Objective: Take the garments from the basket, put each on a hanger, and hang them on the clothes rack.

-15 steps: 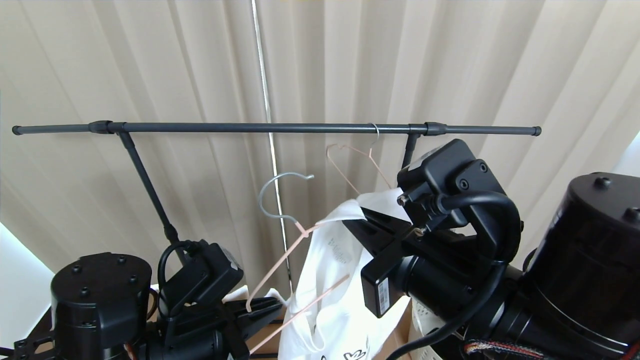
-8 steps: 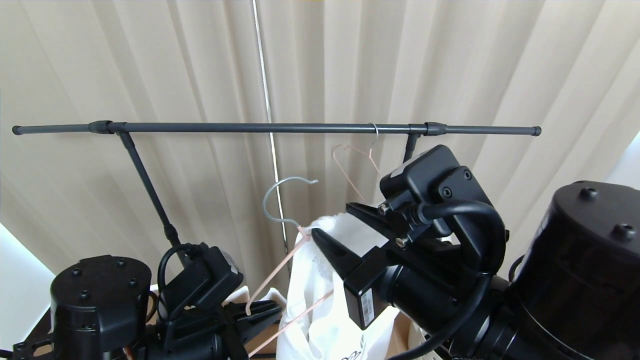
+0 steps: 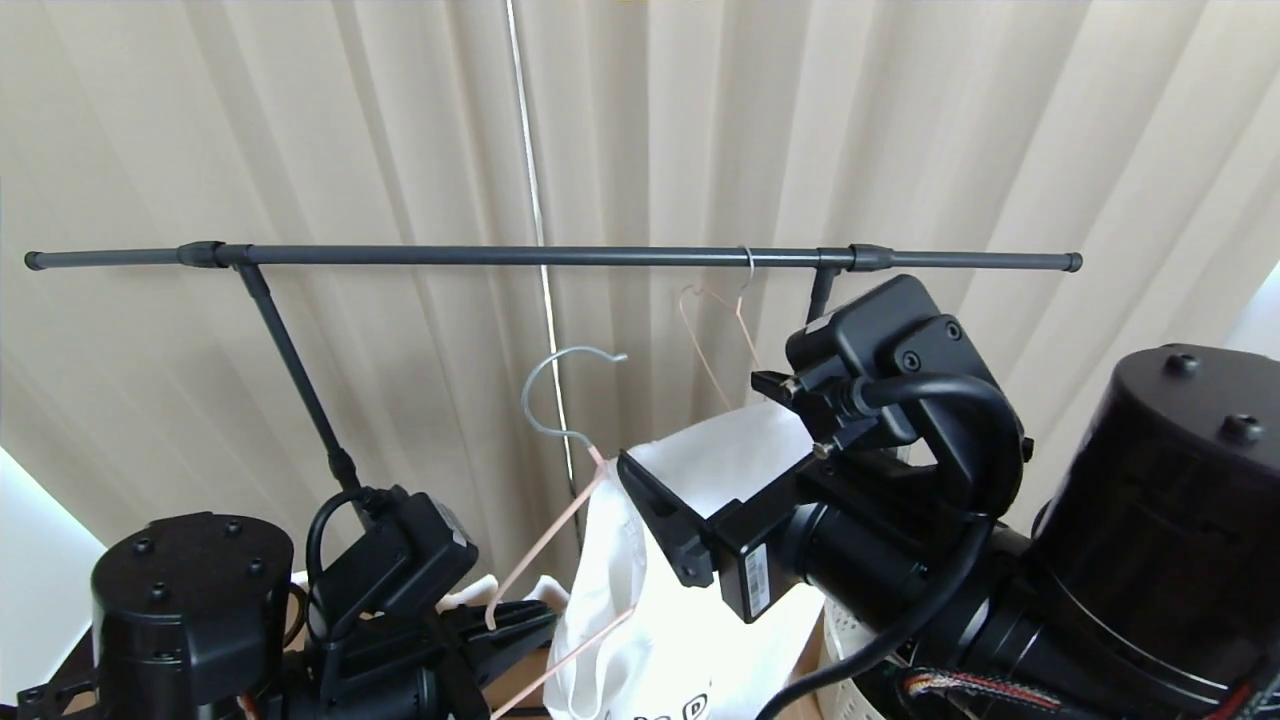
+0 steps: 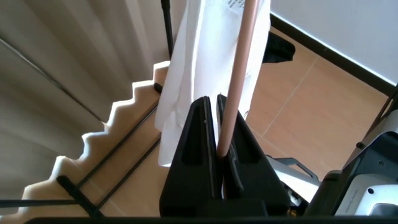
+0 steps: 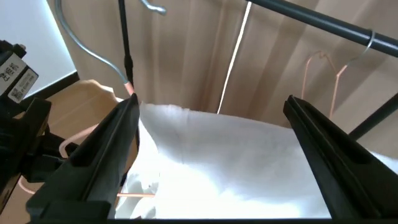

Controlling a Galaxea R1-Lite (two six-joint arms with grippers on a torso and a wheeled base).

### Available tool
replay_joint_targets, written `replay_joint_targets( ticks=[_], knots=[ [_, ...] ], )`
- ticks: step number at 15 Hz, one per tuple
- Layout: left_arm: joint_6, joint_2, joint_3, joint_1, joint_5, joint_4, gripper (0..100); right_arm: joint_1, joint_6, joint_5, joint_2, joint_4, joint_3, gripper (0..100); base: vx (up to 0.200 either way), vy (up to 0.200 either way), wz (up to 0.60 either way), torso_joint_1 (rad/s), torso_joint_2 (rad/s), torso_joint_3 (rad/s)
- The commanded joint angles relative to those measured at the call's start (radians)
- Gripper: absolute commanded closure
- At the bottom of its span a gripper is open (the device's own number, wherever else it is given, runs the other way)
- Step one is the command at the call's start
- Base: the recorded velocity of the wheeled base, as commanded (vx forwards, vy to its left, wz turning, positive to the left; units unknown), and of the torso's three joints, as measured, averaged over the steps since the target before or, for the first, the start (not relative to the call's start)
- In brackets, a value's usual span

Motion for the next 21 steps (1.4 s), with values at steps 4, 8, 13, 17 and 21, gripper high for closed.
replay_joint_targets(
  ticks=[4,8,13,17,21],
  knots=[
    [0.009,0.006,-0.006,0.084,-0.039,-0.007,100,-0.13,-0.023,0.195,-0.103,0.011,0.07,0,0.0,0.0,0.0,0.0,0.0,0.0],
    [0.089,0.058,-0.03,0.196,-0.166,-0.049,100,-0.216,-0.036,0.318,-0.158,0.025,0.099,0,0.0,0.0,0.0,0.0,0.0,0.0],
    [0.251,0.155,-0.03,0.307,-0.315,-0.138,100,-0.412,-0.19,0.594,-0.223,0.232,0.053,0,0.0,0.0,0.0,0.0,0.0,0.0],
    [0.368,0.201,-0.044,0.351,-0.404,-0.141,100,-0.575,-0.469,0.766,-0.21,0.637,-0.157,0,0.0,0.0,0.0,0.0,0.0,0.0],
    [0.449,0.206,-0.041,0.348,-0.442,-0.141,100,-0.578,-0.719,0.776,-0.121,1.091,-0.393,0,0.0,0.0,0.0,0.0,0.0,0.0]
  ],
)
